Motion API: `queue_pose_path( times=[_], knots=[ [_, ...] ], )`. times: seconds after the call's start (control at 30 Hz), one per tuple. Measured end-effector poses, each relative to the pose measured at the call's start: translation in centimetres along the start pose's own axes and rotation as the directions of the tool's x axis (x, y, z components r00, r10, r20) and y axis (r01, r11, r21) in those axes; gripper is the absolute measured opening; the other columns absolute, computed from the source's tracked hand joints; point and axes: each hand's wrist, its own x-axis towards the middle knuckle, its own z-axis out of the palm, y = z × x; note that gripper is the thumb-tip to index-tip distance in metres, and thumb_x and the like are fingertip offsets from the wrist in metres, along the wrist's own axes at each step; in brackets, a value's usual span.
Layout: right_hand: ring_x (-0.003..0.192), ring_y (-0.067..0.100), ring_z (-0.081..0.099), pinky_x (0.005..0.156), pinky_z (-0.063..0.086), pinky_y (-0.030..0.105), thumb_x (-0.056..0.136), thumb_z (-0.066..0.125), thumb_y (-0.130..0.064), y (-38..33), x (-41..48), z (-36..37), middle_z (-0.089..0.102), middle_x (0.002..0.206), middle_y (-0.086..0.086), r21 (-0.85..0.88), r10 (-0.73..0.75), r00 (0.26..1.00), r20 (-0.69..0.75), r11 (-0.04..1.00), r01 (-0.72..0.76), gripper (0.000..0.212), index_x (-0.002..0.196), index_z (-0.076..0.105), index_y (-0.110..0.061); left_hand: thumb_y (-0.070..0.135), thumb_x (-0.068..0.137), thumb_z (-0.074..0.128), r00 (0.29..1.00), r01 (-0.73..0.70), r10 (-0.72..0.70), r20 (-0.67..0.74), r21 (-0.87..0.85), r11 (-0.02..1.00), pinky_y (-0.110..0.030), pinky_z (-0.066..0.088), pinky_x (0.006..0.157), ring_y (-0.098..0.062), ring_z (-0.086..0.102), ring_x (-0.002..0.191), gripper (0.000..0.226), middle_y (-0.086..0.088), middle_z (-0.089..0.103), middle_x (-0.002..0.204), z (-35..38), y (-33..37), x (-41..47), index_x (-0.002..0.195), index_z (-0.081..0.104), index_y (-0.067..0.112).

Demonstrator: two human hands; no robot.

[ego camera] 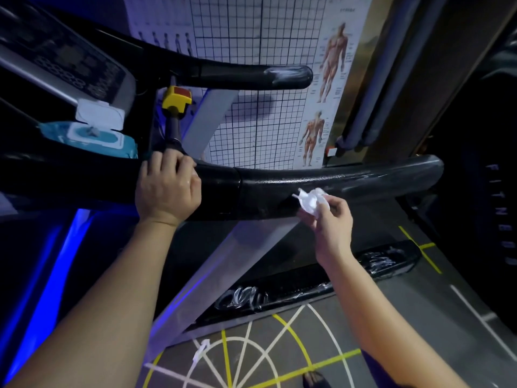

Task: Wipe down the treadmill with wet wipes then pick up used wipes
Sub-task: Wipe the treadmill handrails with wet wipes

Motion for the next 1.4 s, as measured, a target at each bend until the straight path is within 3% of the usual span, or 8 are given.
queue_pose_path(
  times=[0.2, 0.37, 0.5, 0.8, 0.97, 1.17, 1.33, 1.4],
  knots=[
    [0.075, -0.003, 0.064, 0.072, 0.048, 0.012, 0.082, 0.079, -0.017, 2.0, 0.1, 1.5, 0.071, 0.095, -0.008, -0.421, -0.206, 0.962, 0.179, 0.868, 0.264, 0.032, 0.111, 0.065, -0.017, 0.018, 0.093, 0.051, 1.0, 0.006, -0.006, 0.015, 0.003, 1.0, -0.047, 0.036, 0.068, -0.036, 0.052, 0.083, 0.016, -0.017, 0.062, 0.099, 0.1, 0.0, 0.0, 0.093, 0.065, 0.009],
    [0.073, 0.018, 0.063, 0.066, 0.052, 0.034, 0.089, 0.076, -0.016, 2.6, 2.1, -0.2, 0.064, 0.087, 0.0, -0.675, -0.519, 0.767, 0.377, 0.414, 0.611, 0.012, 0.096, 0.068, -0.01, 0.018, 0.093, 0.052, 1.0, 0.008, -0.008, 0.011, 0.0, 1.0, -0.047, 0.036, 0.068, -0.037, 0.053, 0.082, 0.015, -0.016, 0.062, 0.098, 0.0, 0.1, 0.0, 0.092, 0.065, 0.01],
    [0.075, 0.028, 0.056, 0.053, 0.033, 0.03, 0.092, 0.071, -0.029, 4.1, 2.6, -1.9, 0.052, 0.078, 0.002, -0.789, -0.523, 0.728, 0.444, 0.156, 0.594, 0.03, 0.075, 0.056, -0.011, 0.018, 0.093, 0.052, 1.0, 0.009, -0.009, 0.013, -0.002, 1.0, -0.047, 0.036, 0.069, -0.036, 0.052, 0.083, 0.015, -0.015, 0.062, 0.098, -0.1, 0.1, 0.0, 0.093, 0.065, 0.01],
    [0.073, 0.03, 0.056, 0.05, 0.041, 0.034, 0.082, 0.075, -0.012, 4.9, -2.0, 3.8, 0.051, 0.094, 0.006, -0.608, -0.518, 0.647, 0.56, 0.274, 0.745, 0.022, 0.087, 0.054, -0.012, 0.019, 0.092, 0.052, 1.0, 0.008, -0.008, 0.015, -0.005, 1.0, -0.046, 0.037, 0.069, -0.036, 0.052, 0.083, 0.015, -0.015, 0.062, 0.098, -0.1, 0.1, 0.0, 0.092, 0.064, 0.01],
    [0.09, 0.029, 0.059, 0.054, 0.052, 0.039, 0.093, 0.056, -0.015, 7.0, -1.0, 3.1, 0.051, 0.103, 0.0, -0.45, -0.473, 0.445, 0.76, 0.111, 0.886, 0.006, 0.097, 0.06, -0.013, 0.019, 0.09, 0.054, 1.0, 0.009, -0.009, 0.015, -0.007, 1.0, -0.046, 0.036, 0.069, -0.035, 0.051, 0.083, 0.015, -0.014, 0.062, 0.098, -0.1, 0.1, 0.1, 0.093, 0.066, 0.011],
    [0.077, 0.03, 0.062, 0.051, 0.047, 0.034, 0.083, 0.069, -0.005, 8.4, 0.3, -2.7, 0.053, 0.101, 0.0, -0.67, -0.47, 0.647, 0.6, 0.147, 0.728, 0.02, 0.101, 0.067, -0.013, 0.019, 0.09, 0.054, 1.0, 0.009, -0.009, 0.008, -0.015, 1.0, -0.046, 0.035, 0.069, -0.035, 0.05, 0.083, 0.014, -0.014, 0.062, 0.098, 0.0, 0.1, 0.0, 0.093, 0.066, 0.012],
    [0.085, 0.025, 0.054, 0.067, 0.046, 0.031, 0.089, 0.069, -0.006, 3.6, 0.8, -0.1, 0.063, 0.097, 0.007, -0.597, -0.717, 0.413, 0.561, -0.005, 0.802, 0.012, 0.099, 0.074, -0.011, 0.018, 0.091, 0.053, 0.999, 0.011, -0.011, 0.033, -0.006, 1.0, -0.046, 0.036, 0.07, -0.036, 0.05, 0.085, 0.016, -0.015, 0.061, 0.1, -0.2, 0.2, 0.0, 0.096, 0.066, 0.011],
    [0.085, 0.027, 0.053, 0.066, 0.049, 0.034, 0.089, 0.069, -0.005, 3.1, 2.5, -0.2, 0.061, 0.097, 0.008, -0.616, -0.682, 0.414, 0.603, -0.067, 0.785, 0.01, 0.098, 0.071, -0.009, 0.018, 0.091, 0.052, 0.999, 0.017, -0.017, 0.049, -0.003, 1.0, -0.046, 0.036, 0.07, -0.036, 0.05, 0.086, 0.017, -0.016, 0.061, 0.101, -0.3, 0.2, 0.1, 0.097, 0.066, 0.01]
  ],
)
